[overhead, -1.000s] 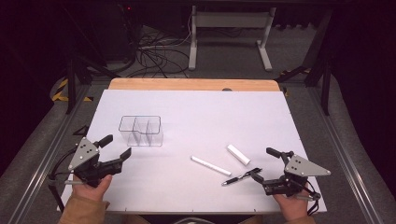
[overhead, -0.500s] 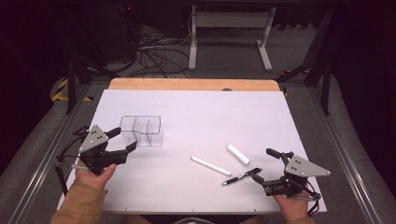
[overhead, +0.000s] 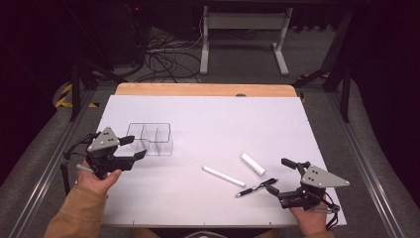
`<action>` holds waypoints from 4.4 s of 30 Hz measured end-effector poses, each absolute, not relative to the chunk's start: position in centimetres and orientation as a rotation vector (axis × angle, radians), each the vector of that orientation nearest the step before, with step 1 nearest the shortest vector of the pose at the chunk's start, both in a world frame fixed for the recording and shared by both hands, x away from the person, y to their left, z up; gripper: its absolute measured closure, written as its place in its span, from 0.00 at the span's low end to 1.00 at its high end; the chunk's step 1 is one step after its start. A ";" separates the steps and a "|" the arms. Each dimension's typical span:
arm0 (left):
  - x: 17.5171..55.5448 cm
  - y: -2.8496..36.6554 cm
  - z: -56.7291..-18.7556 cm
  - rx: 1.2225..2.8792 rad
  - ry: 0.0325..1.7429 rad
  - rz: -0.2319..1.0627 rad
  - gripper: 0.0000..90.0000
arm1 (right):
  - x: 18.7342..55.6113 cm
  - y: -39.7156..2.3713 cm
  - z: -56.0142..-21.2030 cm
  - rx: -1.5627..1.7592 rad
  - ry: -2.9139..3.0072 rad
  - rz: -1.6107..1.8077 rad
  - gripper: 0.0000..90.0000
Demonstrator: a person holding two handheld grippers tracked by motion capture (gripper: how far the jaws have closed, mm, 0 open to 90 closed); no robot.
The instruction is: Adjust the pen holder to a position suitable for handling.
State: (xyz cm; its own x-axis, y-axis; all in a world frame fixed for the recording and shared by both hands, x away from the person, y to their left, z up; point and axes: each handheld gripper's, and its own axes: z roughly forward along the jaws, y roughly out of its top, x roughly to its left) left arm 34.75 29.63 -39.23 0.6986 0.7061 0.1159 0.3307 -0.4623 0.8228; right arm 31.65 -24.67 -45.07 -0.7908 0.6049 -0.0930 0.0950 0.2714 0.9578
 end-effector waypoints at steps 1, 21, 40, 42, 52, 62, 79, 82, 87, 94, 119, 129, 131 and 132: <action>35.0 29.6 -39.1 2.095 0.791 0.565 0.41 | 31.7 -24.7 -45.1 0.630 2.106 1.538 0.06; 39.9 29.1 -38.8 2.314 0.898 0.489 0.45 | 31.7 -24.6 -45.2 0.619 2.119 1.546 0.06; 42.6 27.5 -40.4 2.485 1.000 0.416 0.50 | 31.8 -24.5 -45.3 0.613 2.128 1.560 0.06; 42.8 27.5 -40.5 2.496 1.002 0.415 0.51 | 31.8 -24.5 -45.3 0.612 2.129 1.560 0.06; 43.4 26.8 -41.3 2.537 1.020 0.377 0.51 | 31.9 -24.5 -45.4 0.609 2.136 1.565 0.06; 43.5 26.8 -41.1 2.586 1.025 0.339 0.56 | 31.9 -24.5 -45.5 0.608 2.142 1.568 0.06; 41.9 27.0 -41.1 2.708 0.830 0.360 0.83 | 32.1 -24.3 -45.7 0.605 2.160 1.576 0.06; 41.8 26.8 -41.0 2.725 0.807 0.376 0.89 | 32.1 -24.2 -45.7 0.606 2.162 1.578 0.06; 41.8 26.5 -40.7 2.711 0.759 0.340 0.95 | 32.1 -24.2 -45.7 0.607 2.162 1.580 0.06; 41.8 25.4 -39.7 2.692 0.697 0.328 0.97 | 32.1 -24.3 -45.7 0.607 2.160 1.582 0.06; 44.6 14.8 -38.5 2.758 0.176 0.216 0.97 | 31.0 -25.2 -45.8 0.629 2.137 1.581 0.05; 45.7 13.3 -39.2 2.780 0.051 0.148 0.97 | 29.5 -26.5 -45.9 0.677 2.105 1.560 0.05; 45.8 13.2 -39.3 2.788 0.036 0.148 0.97 | 29.4 -26.5 -45.9 0.680 2.104 1.557 0.05; 45.9 13.0 -39.4 2.787 0.023 0.141 0.97 | 29.2 -26.7 -46.0 0.685 2.101 1.554 0.05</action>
State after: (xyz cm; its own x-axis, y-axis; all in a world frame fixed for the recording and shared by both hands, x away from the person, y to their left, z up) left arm 45.91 13.00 -39.37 0.9949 0.0334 0.0947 -0.0012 -0.9389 0.3441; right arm 29.21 -26.67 -45.95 -0.7823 0.6207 -0.0535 0.1305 0.2473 0.9601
